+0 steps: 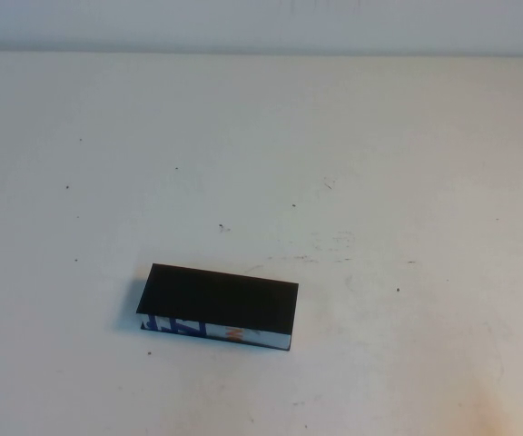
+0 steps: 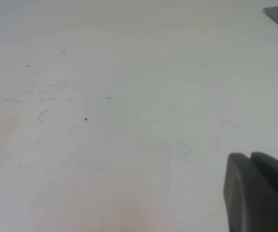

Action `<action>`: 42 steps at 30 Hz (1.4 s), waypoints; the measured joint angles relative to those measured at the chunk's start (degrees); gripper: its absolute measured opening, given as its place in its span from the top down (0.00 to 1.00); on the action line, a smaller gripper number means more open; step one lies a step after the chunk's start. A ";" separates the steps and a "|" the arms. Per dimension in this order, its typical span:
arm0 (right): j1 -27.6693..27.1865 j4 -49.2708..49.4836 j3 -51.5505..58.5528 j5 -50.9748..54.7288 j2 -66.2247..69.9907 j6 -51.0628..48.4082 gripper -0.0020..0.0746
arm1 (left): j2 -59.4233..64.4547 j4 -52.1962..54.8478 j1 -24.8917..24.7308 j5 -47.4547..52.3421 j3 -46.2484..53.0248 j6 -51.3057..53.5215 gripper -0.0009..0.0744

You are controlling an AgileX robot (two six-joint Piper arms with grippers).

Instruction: Return glasses to glasses case

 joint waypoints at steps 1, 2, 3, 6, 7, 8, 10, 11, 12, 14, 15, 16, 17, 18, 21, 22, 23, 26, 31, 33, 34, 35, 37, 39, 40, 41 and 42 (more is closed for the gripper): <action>0.00 0.00 0.00 0.00 0.00 0.00 0.99 | 0.00 0.00 0.00 0.00 0.00 0.00 0.99; 0.00 0.00 0.00 0.00 0.00 0.00 0.99 | 0.00 0.00 0.00 0.00 0.00 0.00 0.99; 0.00 0.00 0.00 0.00 0.00 0.00 0.99 | 0.00 0.00 0.00 0.00 0.00 0.00 0.99; 0.00 0.00 0.00 0.00 0.00 0.00 0.99 | 0.00 1.04 0.00 -0.77 0.00 -0.67 0.99; 0.00 0.00 0.00 0.00 0.00 0.00 0.99 | 0.00 3.65 0.00 -1.59 0.00 -2.70 0.99; 0.00 0.00 0.00 0.00 0.00 0.00 0.99 | 0.00 7.38 0.00 -2.60 0.00 -5.97 0.99; 0.00 0.00 0.00 0.00 0.00 0.00 0.99 | 0.00 22.73 1.12 -3.92 0.00 -19.99 0.99; 0.00 0.00 0.00 0.00 0.00 0.00 0.99 | 0.00 32.72 2.07 -4.01 0.00 -27.10 0.99; 0.00 0.00 0.00 0.00 0.00 0.00 0.99 | -0.12 43.30 3.58 -3.84 0.00 -36.54 0.99; 0.00 0.00 0.00 0.00 0.00 0.00 0.99 | -1.36 61.79 6.81 -1.81 0.00 -55.20 0.99; 0.00 0.00 0.00 0.00 0.00 0.00 0.99 | -2.77 70.88 8.69 0.32 0.00 -63.61 0.99; 0.00 0.00 0.00 0.00 0.00 0.00 0.99 | -4.61 78.59 10.57 3.12 0.00 -71.03 0.99; 0.00 0.00 0.00 0.00 0.00 0.00 0.99 | -6.26 83.71 12.38 6.49 0.00 -76.10 0.99; 0.00 0.02 0.00 0.00 0.00 0.00 0.99 | -8.37 88.88 14.04 10.29 0.00 -81.36 0.99; 0.00 0.22 0.00 0.07 -0.04 -0.04 0.99 | -10.98 97.32 17.49 18.62 0.00 -89.68 0.99; 0.00 0.21 0.00 0.07 -0.14 -0.04 0.99 | -11.13 98.48 18.15 20.88 0.00 -91.13 0.99; 0.00 0.21 0.00 0.07 -0.14 -0.13 0.99 | -11.11 99.40 18.43 22.98 0.00 -92.16 0.99; 0.00 0.21 0.00 0.07 -0.14 -0.13 0.99 | -11.11 100.53 18.80 25.55 0.00 -93.57 0.99; 0.00 0.21 0.00 0.07 -0.19 -0.13 0.99 | -11.19 100.77 18.80 25.77 0.00 -93.65 0.99; 0.00 0.21 0.00 0.07 -0.19 -0.13 0.99 | -11.19 100.91 18.80 25.77 0.00 -93.65 0.99; 0.00 0.23 0.00 0.07 -0.19 -0.13 0.99 | -11.19 100.90 18.80 25.77 0.00 -93.65 0.99; 0.00 0.23 0.00 0.07 -0.19 -0.13 0.99 | -11.19 100.90 18.80 25.77 0.00 -93.65 0.99; 0.00 0.23 0.00 0.07 -0.19 -0.13 0.99 | -11.19 100.90 18.80 25.77 0.00 -93.65 0.99; 0.00 0.33 0.00 0.07 -0.19 -0.13 0.99 | -11.19 100.90 18.80 25.77 0.00 -93.78 0.99; 0.00 0.33 0.00 0.07 -0.19 -0.13 0.99 | -11.19 100.90 18.80 25.77 0.00 -93.78 0.99; 0.00 0.33 0.00 0.07 -0.29 -0.13 0.99 | -11.19 100.90 18.80 25.77 0.00 -93.78 0.99; 0.00 0.33 0.00 0.07 -0.27 -0.13 0.99 | -11.19 100.90 18.80 25.77 0.00 -93.78 0.99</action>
